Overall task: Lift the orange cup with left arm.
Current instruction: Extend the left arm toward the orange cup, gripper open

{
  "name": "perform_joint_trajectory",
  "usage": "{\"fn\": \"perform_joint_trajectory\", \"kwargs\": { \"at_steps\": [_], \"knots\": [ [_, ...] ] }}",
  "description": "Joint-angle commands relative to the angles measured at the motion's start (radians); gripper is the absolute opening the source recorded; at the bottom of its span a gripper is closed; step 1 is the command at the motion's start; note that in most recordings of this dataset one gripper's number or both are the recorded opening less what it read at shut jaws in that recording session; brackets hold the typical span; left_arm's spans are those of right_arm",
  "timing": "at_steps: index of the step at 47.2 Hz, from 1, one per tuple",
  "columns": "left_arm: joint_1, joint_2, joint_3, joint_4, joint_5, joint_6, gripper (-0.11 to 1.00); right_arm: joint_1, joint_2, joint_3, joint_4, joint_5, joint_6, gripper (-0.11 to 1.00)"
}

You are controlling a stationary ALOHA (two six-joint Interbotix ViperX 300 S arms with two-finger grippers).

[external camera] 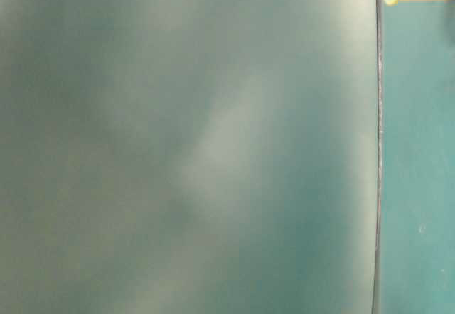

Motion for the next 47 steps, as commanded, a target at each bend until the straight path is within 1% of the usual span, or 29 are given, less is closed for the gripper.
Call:
{"fn": "perform_joint_trajectory", "kwargs": {
  "at_steps": [1,4,6,11,20,26,34,36,39,44,47],
  "knots": [
    [0.002,0.005,-0.026,0.008,0.029,0.002,-0.01,-0.002,0.006,-0.044,0.002,-0.002,-0.005,0.0],
    [0.008,0.008,-0.034,0.008,0.057,0.0,0.03,-0.002,0.009,-0.057,0.0,0.021,-0.006,0.0],
    [0.015,0.011,-0.037,0.008,0.066,-0.002,0.01,-0.002,0.011,-0.066,0.002,0.041,-0.006,0.0],
    [0.043,0.02,-0.043,0.008,0.071,-0.014,0.0,-0.002,0.011,-0.083,0.002,0.074,-0.008,0.0],
    [0.106,0.054,-0.049,0.008,0.063,-0.021,0.0,-0.002,0.011,-0.091,0.002,0.083,-0.008,0.0],
    [0.138,0.107,-0.058,0.008,0.048,-0.025,0.01,-0.002,0.011,-0.091,0.002,0.086,-0.008,0.0],
    [0.144,0.222,-0.091,0.008,0.032,-0.025,0.02,-0.003,0.012,-0.091,0.002,0.086,-0.009,0.0],
    [0.144,0.258,-0.104,0.008,0.031,-0.025,0.05,-0.002,0.012,-0.091,0.0,0.086,-0.009,0.0],
    [0.147,0.318,-0.135,0.008,0.029,-0.025,0.11,-0.003,0.012,-0.089,0.0,0.086,-0.008,0.0],
    [0.155,0.413,-0.189,0.008,0.026,-0.023,0.3,-0.002,0.012,-0.089,0.002,0.086,-0.008,0.0],
    [0.16,0.477,-0.229,0.006,0.021,-0.023,0.4,-0.002,0.012,-0.089,0.0,0.086,-0.009,0.0]
  ]
}}
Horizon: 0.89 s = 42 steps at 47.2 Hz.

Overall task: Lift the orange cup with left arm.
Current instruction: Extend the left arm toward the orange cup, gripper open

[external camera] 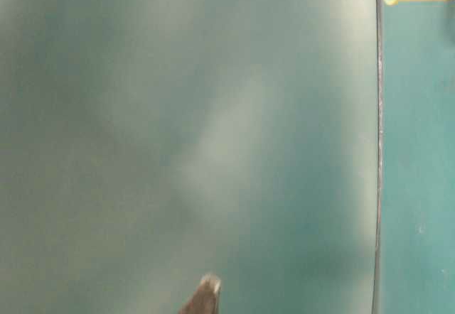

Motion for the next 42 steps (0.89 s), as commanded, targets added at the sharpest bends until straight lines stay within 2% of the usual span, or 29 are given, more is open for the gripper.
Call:
{"fn": "perform_joint_trajectory", "kwargs": {
  "at_steps": [1,5,14,24,42],
  "knots": [
    [0.009,0.092,-0.086,0.002,-0.014,0.002,0.43,-0.002,0.008,-0.028,0.0,-0.005,0.0,0.0],
    [0.015,0.178,-0.15,0.002,-0.008,0.005,0.54,-0.002,0.008,-0.026,0.002,-0.003,-0.002,0.0],
    [0.015,0.356,-0.313,0.002,0.009,0.018,0.61,-0.003,0.011,-0.026,0.002,0.002,0.002,0.0],
    [0.015,0.505,-0.442,0.002,0.02,0.011,0.86,0.0,0.014,-0.028,0.0,0.012,0.003,0.0],
    [0.015,0.655,-0.546,0.002,0.025,0.002,0.87,0.003,0.014,-0.028,0.0,0.014,0.003,0.0]
  ]
}}
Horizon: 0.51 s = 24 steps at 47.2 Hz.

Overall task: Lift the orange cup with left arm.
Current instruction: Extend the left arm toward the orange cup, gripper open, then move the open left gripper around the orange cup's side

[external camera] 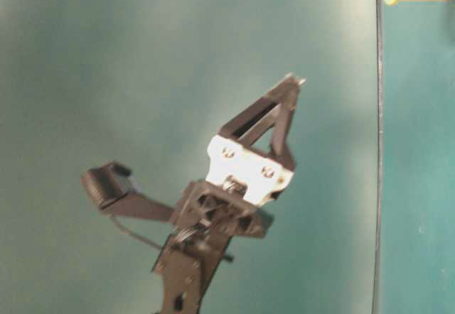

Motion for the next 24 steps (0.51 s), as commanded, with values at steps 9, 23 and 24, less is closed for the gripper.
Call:
{"fn": "perform_joint_trajectory", "kwargs": {
  "at_steps": [9,23,24],
  "knots": [
    [0.006,0.101,-0.112,0.002,-0.005,-0.003,0.87,0.003,0.009,-0.028,0.002,-0.005,0.0,0.0],
    [0.014,0.21,-0.216,0.0,0.04,-0.057,0.87,0.005,0.009,-0.028,0.0,-0.003,0.0,0.0],
    [0.017,0.215,-0.221,0.0,0.048,-0.064,0.87,0.003,0.009,-0.028,0.002,-0.002,0.0,0.0]
  ]
}}
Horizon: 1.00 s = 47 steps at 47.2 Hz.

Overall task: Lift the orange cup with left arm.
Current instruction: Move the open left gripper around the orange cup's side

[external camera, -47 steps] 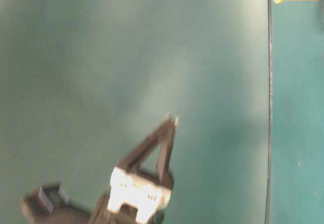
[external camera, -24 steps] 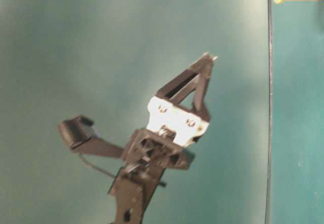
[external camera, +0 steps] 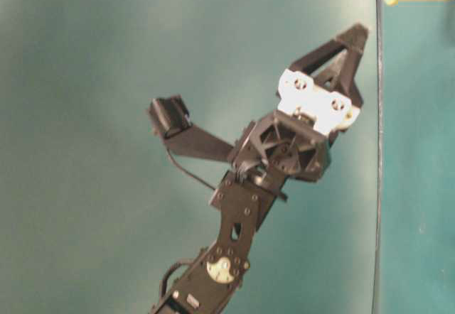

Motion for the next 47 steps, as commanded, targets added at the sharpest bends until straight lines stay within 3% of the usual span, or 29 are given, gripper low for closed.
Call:
{"fn": "perform_joint_trajectory", "kwargs": {
  "at_steps": [1,47],
  "knots": [
    [0.012,-0.002,-0.043,0.002,0.02,-0.023,0.87,0.003,0.008,-0.028,0.0,-0.002,0.0,0.0],
    [-0.005,0.272,-0.298,0.003,0.041,-0.048,0.87,0.003,0.009,-0.028,-0.006,0.017,-0.003,0.0]
  ]
}}
